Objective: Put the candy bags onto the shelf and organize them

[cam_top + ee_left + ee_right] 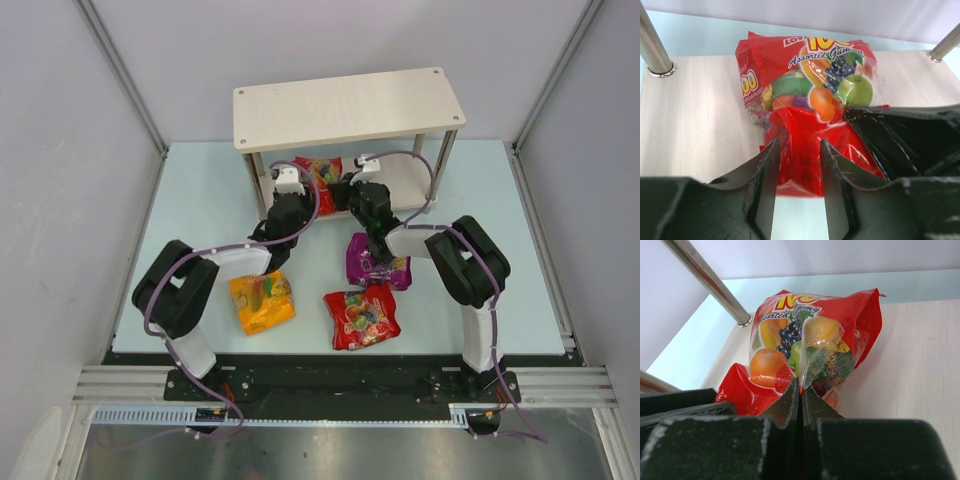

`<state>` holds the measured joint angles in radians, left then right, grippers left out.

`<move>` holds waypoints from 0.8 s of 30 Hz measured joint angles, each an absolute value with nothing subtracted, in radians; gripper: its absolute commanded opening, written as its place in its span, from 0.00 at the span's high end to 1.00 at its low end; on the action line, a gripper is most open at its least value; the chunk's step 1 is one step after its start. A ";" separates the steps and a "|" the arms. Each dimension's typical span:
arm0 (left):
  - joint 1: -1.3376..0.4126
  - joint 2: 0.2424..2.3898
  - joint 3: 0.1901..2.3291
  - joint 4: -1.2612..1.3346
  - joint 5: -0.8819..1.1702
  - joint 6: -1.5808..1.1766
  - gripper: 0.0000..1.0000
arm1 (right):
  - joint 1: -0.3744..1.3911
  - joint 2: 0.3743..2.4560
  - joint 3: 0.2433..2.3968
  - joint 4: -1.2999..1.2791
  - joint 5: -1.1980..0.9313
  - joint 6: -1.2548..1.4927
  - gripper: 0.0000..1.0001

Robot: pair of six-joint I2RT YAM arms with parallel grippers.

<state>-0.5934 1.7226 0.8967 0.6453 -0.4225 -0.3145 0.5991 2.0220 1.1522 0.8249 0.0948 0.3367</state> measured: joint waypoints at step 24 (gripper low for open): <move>-0.718 1.186 0.601 0.566 -0.509 -0.371 0.42 | 0.588 2.056 1.194 0.822 0.029 0.339 1.00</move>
